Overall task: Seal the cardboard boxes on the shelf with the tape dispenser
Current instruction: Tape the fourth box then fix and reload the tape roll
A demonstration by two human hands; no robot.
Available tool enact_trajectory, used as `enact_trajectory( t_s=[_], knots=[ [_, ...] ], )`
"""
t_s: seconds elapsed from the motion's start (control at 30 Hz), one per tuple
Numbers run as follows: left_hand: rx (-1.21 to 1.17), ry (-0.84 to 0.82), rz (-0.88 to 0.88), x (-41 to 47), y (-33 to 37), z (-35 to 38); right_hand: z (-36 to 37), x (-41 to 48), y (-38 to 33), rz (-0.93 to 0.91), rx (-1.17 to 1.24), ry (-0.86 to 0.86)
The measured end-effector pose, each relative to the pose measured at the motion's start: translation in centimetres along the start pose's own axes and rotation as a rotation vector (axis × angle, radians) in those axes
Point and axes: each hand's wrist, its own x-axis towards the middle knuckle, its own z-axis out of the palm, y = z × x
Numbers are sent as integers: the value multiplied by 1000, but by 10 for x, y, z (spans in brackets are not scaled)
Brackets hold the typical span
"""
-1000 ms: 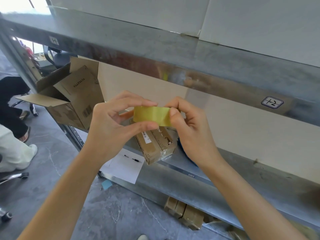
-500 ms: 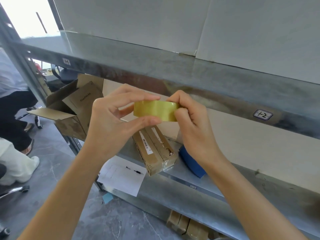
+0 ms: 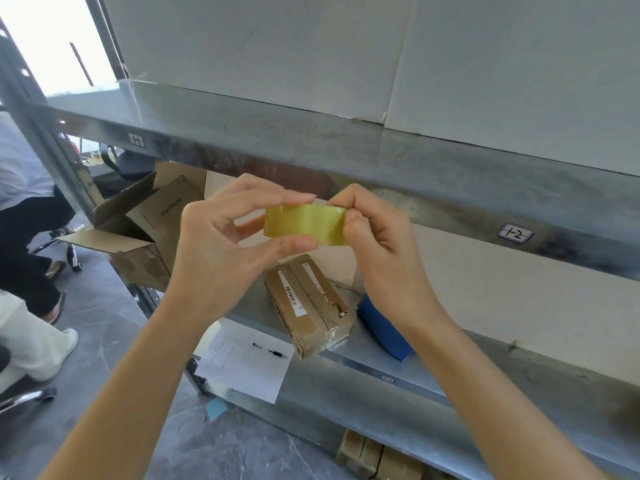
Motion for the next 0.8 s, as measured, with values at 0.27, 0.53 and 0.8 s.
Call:
enact_trajectory(
  t_s=[0.27,0.53,0.8],
  knots=[
    [-8,-7,-12,0,-1,-3,2,-2,-3,45,1,3],
    [-9,-14,-12,0,-1,1,0,-3,-2,39,-20,20],
    [-24,3,-25,3,1,1,-8,-1,-9,51,24,-28]
  ],
)
